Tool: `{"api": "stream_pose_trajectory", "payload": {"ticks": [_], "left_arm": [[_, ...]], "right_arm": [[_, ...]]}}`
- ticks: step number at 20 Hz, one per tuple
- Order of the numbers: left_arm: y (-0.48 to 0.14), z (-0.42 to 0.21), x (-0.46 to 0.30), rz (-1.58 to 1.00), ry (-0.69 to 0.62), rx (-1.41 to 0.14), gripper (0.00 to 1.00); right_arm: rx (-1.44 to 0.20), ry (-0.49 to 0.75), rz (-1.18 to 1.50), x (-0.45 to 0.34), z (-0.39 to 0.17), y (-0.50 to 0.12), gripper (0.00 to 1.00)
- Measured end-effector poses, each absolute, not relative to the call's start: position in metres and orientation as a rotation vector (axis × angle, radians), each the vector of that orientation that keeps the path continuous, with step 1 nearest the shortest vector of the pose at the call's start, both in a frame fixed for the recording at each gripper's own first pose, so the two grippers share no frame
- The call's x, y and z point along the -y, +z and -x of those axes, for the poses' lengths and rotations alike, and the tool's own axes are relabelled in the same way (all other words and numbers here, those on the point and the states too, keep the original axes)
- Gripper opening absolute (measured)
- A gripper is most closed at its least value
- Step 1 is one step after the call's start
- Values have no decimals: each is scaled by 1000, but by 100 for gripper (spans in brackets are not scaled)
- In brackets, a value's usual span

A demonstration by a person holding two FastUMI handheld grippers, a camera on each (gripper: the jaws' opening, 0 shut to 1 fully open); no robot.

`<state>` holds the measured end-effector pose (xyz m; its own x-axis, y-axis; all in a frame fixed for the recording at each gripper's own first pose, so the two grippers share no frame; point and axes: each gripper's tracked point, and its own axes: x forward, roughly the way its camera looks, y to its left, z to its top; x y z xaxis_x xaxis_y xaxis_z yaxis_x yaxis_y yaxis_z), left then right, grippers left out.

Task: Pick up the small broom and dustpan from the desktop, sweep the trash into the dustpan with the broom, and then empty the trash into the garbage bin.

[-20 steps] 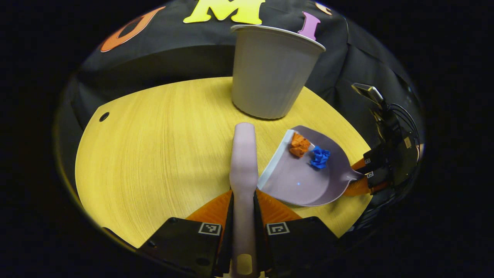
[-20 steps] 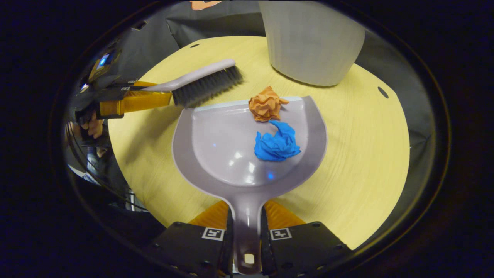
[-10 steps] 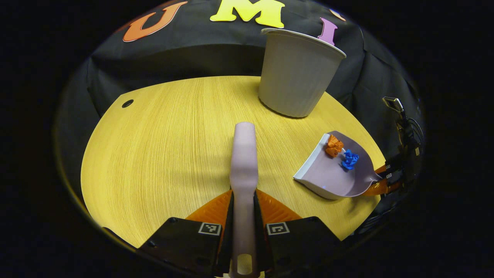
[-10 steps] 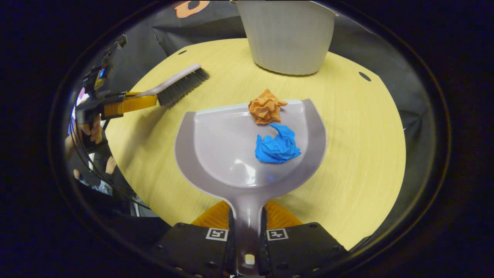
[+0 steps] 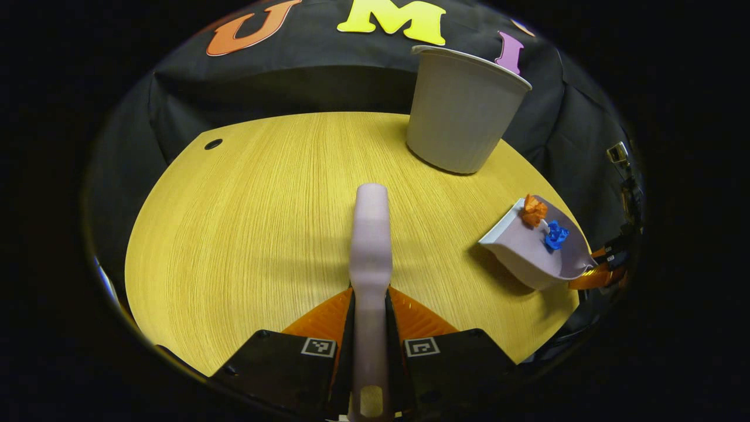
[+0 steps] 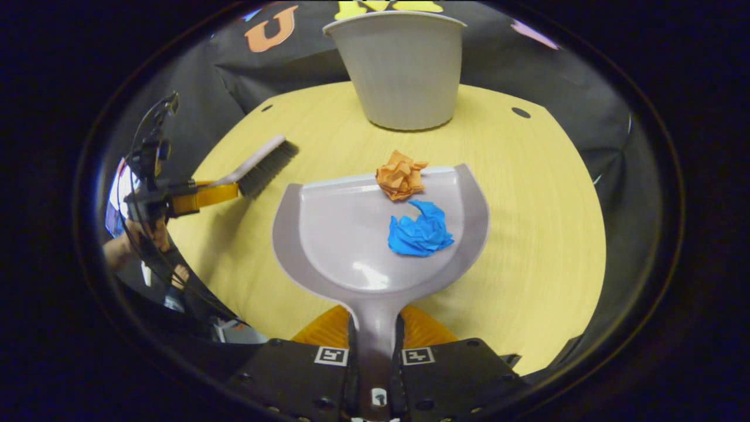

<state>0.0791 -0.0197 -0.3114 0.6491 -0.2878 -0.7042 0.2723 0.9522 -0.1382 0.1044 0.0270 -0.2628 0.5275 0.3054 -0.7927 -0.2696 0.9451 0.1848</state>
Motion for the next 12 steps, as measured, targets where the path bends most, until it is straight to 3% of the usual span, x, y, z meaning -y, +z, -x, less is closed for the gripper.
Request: {"api": "stream_pose_trajectory", "payload": {"ticks": [12], "left_arm": [[-318,-64,7,90,-233,-796,29]], "right_arm": [[-885,288,-45,21,-105,-86,18]]}}
